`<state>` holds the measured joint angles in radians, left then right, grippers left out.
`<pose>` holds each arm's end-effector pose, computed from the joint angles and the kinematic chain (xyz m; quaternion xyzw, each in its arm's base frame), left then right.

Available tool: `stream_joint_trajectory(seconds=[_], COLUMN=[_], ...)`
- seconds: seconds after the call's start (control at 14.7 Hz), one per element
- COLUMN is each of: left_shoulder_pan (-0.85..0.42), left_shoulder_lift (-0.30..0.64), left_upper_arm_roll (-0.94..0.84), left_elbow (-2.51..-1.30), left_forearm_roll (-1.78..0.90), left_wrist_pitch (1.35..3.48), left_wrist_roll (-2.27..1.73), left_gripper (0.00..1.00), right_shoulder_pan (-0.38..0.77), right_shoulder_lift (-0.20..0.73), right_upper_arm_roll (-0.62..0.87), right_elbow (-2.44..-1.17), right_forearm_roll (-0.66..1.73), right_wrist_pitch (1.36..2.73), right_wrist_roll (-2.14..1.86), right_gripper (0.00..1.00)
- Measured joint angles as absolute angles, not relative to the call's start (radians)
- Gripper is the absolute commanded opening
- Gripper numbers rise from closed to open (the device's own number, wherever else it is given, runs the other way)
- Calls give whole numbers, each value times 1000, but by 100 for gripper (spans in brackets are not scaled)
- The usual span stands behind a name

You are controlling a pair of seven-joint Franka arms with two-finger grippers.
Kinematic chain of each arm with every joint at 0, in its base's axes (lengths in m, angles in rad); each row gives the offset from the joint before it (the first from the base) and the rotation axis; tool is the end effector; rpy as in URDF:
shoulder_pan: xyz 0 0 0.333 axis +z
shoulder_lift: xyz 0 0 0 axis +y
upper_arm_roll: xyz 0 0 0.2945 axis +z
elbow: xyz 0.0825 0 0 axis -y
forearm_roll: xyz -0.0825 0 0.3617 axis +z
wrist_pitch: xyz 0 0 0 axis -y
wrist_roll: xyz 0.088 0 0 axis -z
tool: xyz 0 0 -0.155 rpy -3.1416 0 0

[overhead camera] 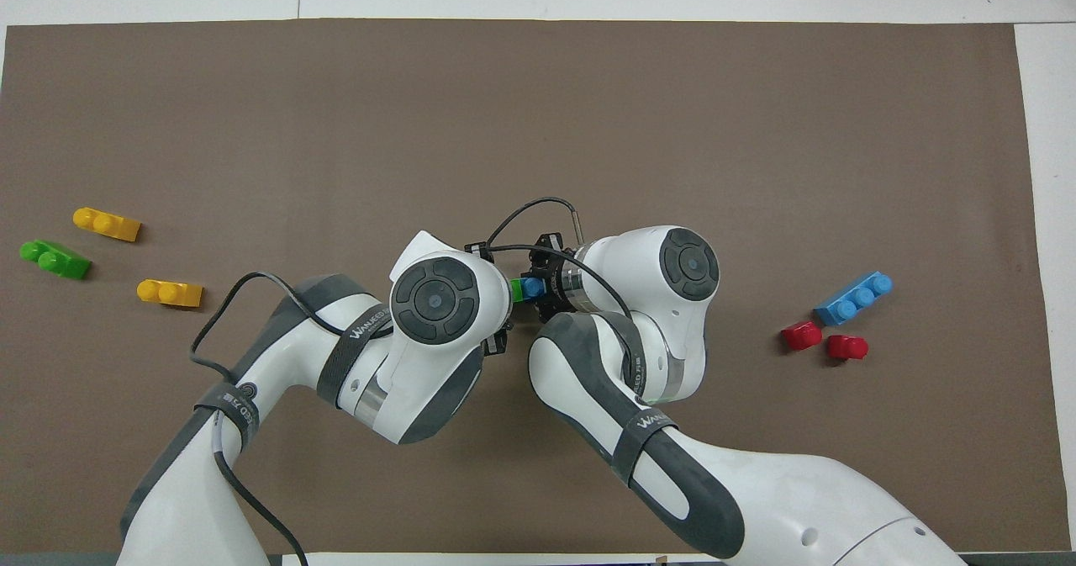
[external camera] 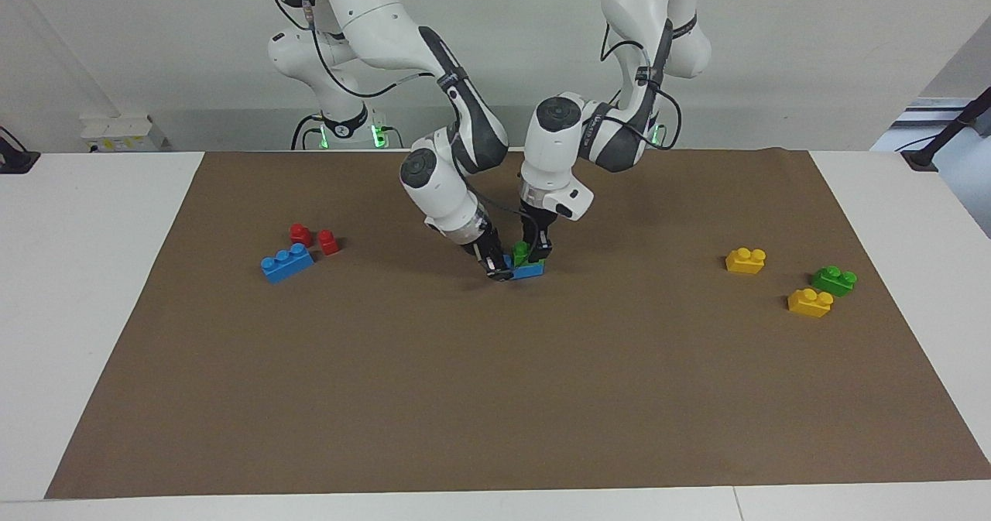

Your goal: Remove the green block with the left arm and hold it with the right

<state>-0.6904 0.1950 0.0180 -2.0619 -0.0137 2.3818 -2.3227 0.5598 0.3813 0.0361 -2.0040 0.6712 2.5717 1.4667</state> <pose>0.4508 -0.3598 0.2978 0.6739 0.7362 0.0013 0.0625 0.5026 0.3477 0.2348 -0.7406 0.6327 0.1348 0.1816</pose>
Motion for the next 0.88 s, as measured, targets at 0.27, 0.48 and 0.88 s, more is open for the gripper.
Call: stream_joint_trajectory(seconds=[0.27, 0.48, 0.88], left_shoulder_pan=[-689, -667, -456], left_shoulder_lift=[180, 107, -100], left_upper_arm_roll=[21, 28, 41], left_elbow=[-2059, -2030, -2005], left_forearm_roll=[-14, -13, -20], left_wrist_pitch=[2376, 2261, 1993], left_wrist_roll=[-2319, -2270, -1887], left_gripper=[0, 0, 0], right_shoulder_pan=[560, 560, 402], right_shoulder_lift=[381, 382, 336], right_upper_arm_roll=[35, 36, 16], right_elbow=[-2000, -1997, -1939], right_forearm_roll=[671, 673, 668], right_wrist_pitch=[2577, 2577, 2352], right_wrist_roll=[1467, 1467, 1327], right_gripper=[0, 0, 0])
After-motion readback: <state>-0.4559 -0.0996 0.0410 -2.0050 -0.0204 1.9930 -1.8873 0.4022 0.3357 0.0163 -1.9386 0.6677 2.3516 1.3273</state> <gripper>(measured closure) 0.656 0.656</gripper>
